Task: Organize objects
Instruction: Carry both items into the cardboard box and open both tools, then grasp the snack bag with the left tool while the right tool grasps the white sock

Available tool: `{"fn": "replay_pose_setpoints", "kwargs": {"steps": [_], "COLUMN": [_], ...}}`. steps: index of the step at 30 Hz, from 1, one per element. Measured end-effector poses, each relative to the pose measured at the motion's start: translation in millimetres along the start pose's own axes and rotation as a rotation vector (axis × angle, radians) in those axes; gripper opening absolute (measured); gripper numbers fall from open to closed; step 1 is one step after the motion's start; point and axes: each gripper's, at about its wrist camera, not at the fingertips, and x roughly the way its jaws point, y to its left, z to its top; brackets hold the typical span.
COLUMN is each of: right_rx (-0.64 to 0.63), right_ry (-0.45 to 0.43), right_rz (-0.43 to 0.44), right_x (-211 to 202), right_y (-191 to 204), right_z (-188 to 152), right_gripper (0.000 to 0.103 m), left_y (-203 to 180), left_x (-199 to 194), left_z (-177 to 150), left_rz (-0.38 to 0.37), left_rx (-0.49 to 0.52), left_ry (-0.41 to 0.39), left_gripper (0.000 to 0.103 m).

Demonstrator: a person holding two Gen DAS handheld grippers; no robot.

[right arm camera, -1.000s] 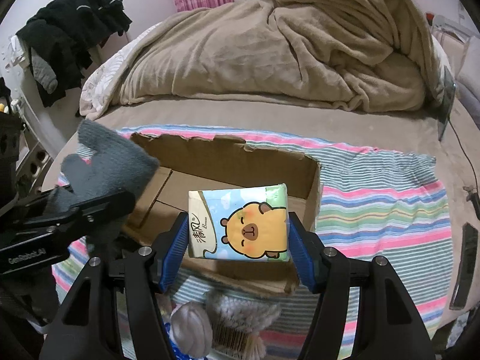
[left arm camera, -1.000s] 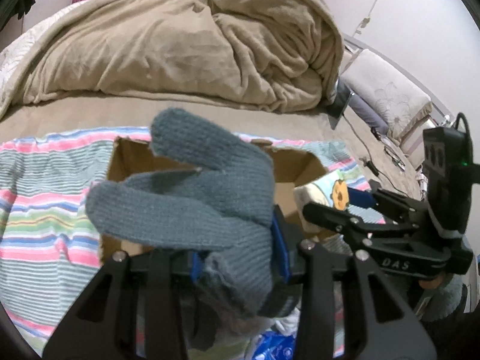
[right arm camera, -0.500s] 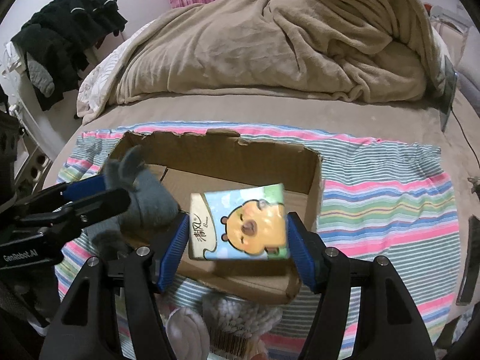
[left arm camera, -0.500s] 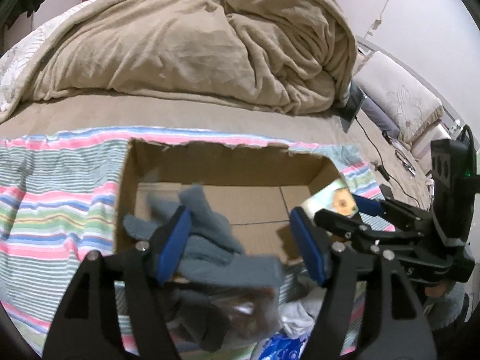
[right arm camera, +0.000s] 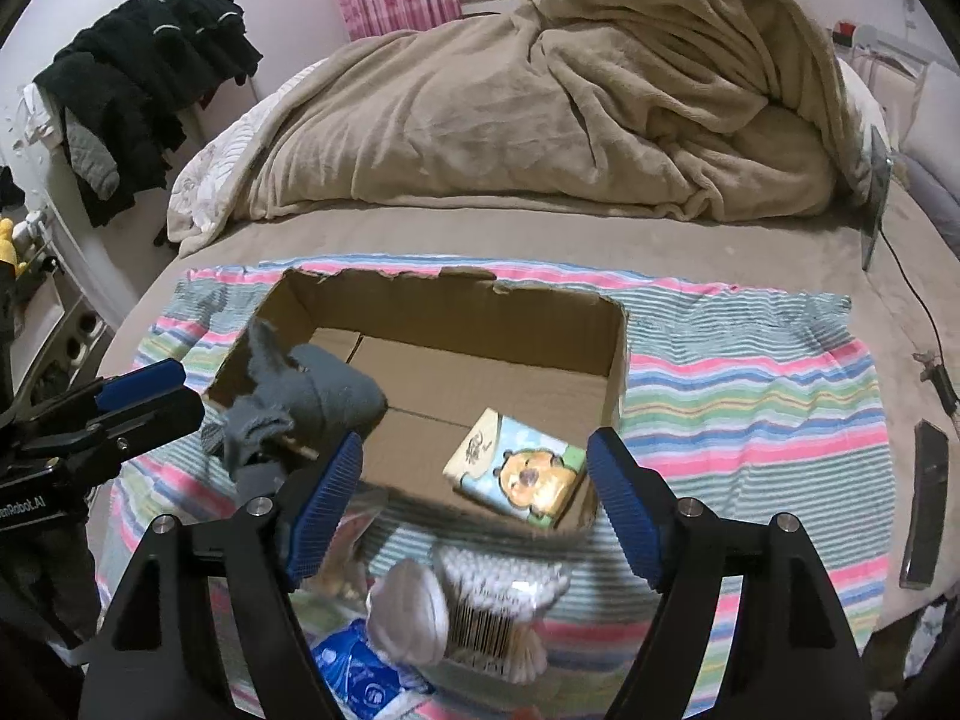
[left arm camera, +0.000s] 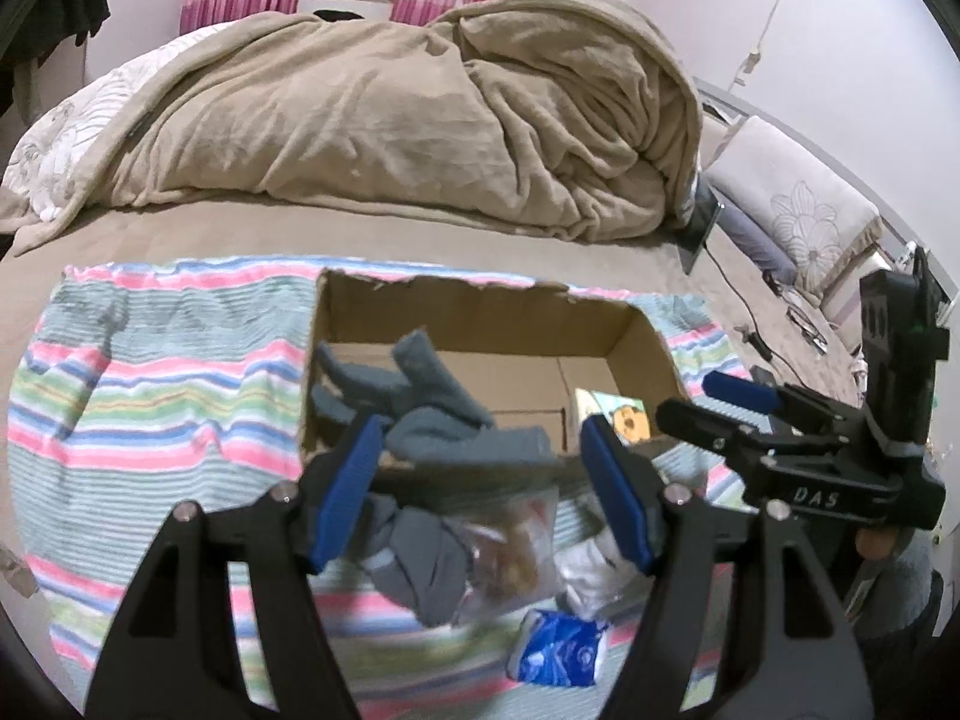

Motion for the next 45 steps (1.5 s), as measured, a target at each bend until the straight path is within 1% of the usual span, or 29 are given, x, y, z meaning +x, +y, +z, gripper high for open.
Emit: {"fn": "replay_pose_setpoints", "kwargs": {"steps": [4, 10, 18, 23, 26, 28, 30, 32, 33, 34, 36, 38, 39, 40, 44, 45], "right_rx": [-0.005, -0.014, -0.018, -0.030, -0.044, -0.052, -0.055, -0.059, -0.062, -0.064, -0.061, -0.053, -0.045, -0.038, -0.047, -0.051], "right_ry": [0.007, 0.033, 0.068, 0.101, 0.117, 0.126, 0.135, 0.142, 0.145, 0.147, 0.144, 0.139, 0.137, 0.137, 0.138, 0.135], "right_rz": [-0.002, 0.003, 0.019, 0.035, 0.039, 0.043, 0.045, 0.049, 0.051, 0.054, 0.065, 0.076, 0.088, 0.099, 0.115, 0.117], "right_x": [-8.5, -10.8, -6.4, 2.7, 9.1, 13.8, 18.9, 22.4, 23.5, 24.5, 24.4, 23.4, 22.6, 21.5, 14.4, 11.5], "right_y": [4.6, 8.4, 9.0, 13.0, 16.1, 17.9, 18.0, 17.8, 17.5, 17.2, 15.3, 12.1, 9.8, 7.3, 5.2, 5.2], "right_z": [-10.4, -28.4, -47.6, -57.7, -62.0, -63.8, -65.3, -67.0, -67.9, -68.5, -68.6, -69.3, -69.6, -70.4, -72.1, -71.8], "right_gripper": [0.080, 0.080, 0.080, 0.080, 0.079, 0.075, 0.073, 0.069, 0.064, 0.061, 0.057, 0.050, 0.042, 0.038, 0.036, 0.036], "left_y": [0.1, 0.8, 2.4, -4.1, -7.2, -9.3, -11.0, -13.2, -14.6, -16.4, -20.0, -23.7, -25.2, -26.0, -30.2, -30.3], "left_x": [-7.0, -9.1, 0.8, 9.1, 16.8, 21.1, 24.3, 27.4, 29.1, 31.1, 34.9, 40.7, 44.0, 46.6, 60.3, 64.9], "left_z": [-13.4, -36.3, -62.0, -70.9, -74.6, -76.6, -77.4, -77.9, -78.2, -78.5, -78.8, -79.2, -79.1, -79.2, -77.6, -76.7], "left_rz": [0.004, 0.011, 0.016, -0.009, -0.010, -0.013, -0.014, -0.018, -0.020, -0.025, -0.033, -0.042, -0.042, -0.042, -0.041, -0.034], "left_rx": [-0.004, -0.011, -0.023, -0.021, -0.027, -0.026, -0.022, -0.017, -0.015, -0.012, -0.003, 0.008, 0.012, 0.013, 0.024, 0.021], "left_ry": [0.010, 0.039, 0.094, 0.115, 0.132, 0.142, 0.148, 0.153, 0.155, 0.158, 0.163, 0.167, 0.171, 0.175, 0.181, 0.186], "left_gripper": [0.071, 0.071, 0.071, 0.071, 0.071, 0.071, 0.071, 0.071, 0.071, 0.071, 0.071, 0.071, 0.071, 0.071, 0.069, 0.062]}}
